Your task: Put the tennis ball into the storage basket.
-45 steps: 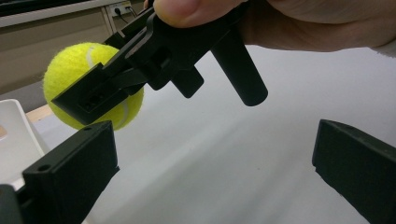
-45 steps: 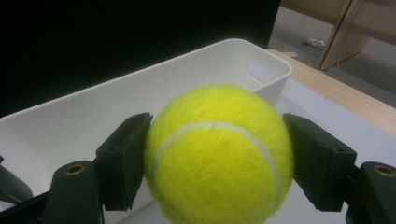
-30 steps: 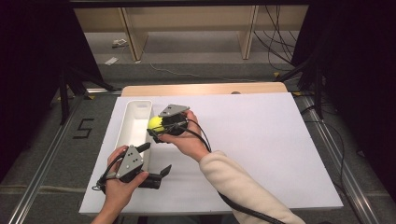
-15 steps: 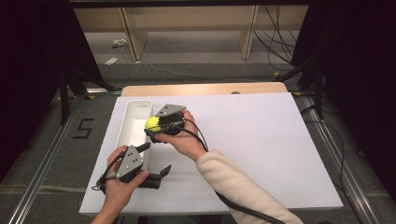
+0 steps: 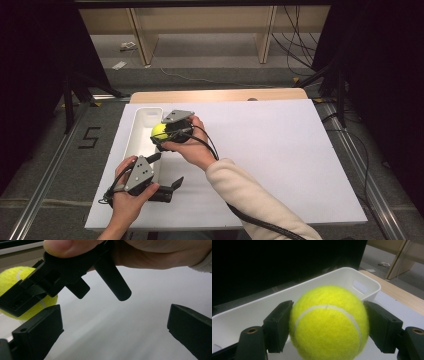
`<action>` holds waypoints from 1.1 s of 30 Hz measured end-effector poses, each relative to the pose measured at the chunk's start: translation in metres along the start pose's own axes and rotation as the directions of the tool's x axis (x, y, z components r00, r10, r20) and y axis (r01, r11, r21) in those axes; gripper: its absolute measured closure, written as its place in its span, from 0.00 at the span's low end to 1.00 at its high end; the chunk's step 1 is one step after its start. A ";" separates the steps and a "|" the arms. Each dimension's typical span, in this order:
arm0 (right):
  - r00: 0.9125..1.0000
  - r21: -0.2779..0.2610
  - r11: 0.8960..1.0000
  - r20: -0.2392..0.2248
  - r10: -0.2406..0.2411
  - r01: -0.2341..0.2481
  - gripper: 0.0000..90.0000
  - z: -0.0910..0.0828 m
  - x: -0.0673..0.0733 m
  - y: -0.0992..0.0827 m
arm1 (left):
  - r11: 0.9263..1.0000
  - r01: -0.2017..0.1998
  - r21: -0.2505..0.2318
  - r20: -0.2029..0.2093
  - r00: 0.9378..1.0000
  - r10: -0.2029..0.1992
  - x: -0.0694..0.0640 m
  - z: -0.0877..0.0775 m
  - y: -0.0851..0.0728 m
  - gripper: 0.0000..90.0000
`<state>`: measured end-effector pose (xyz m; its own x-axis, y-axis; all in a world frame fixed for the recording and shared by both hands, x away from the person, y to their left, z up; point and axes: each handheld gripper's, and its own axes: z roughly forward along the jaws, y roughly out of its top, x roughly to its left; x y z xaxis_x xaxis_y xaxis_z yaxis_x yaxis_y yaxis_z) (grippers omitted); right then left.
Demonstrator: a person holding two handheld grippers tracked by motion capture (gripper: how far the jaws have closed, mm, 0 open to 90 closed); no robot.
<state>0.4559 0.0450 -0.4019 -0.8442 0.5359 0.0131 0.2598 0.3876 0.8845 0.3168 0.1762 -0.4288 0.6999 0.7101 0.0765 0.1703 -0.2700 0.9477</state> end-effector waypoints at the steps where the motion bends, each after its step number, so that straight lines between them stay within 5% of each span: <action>1: 1.000 -0.001 1.000 0.000 -0.002 0.002 0.30 0.001 0.000 0.000 | 1.000 0.001 0.000 0.000 1.000 -0.001 0.000 0.000 0.000 0.00; 33: 1.000 0.004 1.000 -0.011 0.007 -0.007 0.30 0.011 0.003 0.002 | 1.000 0.000 0.003 0.000 1.000 0.000 0.000 0.000 0.000 0.00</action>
<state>0.4594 0.0560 -0.4050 -0.8471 0.5308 0.0247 0.2679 0.3865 0.8825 0.3166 0.1761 -0.4289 0.6999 0.7102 0.0762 0.1726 -0.2717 0.9468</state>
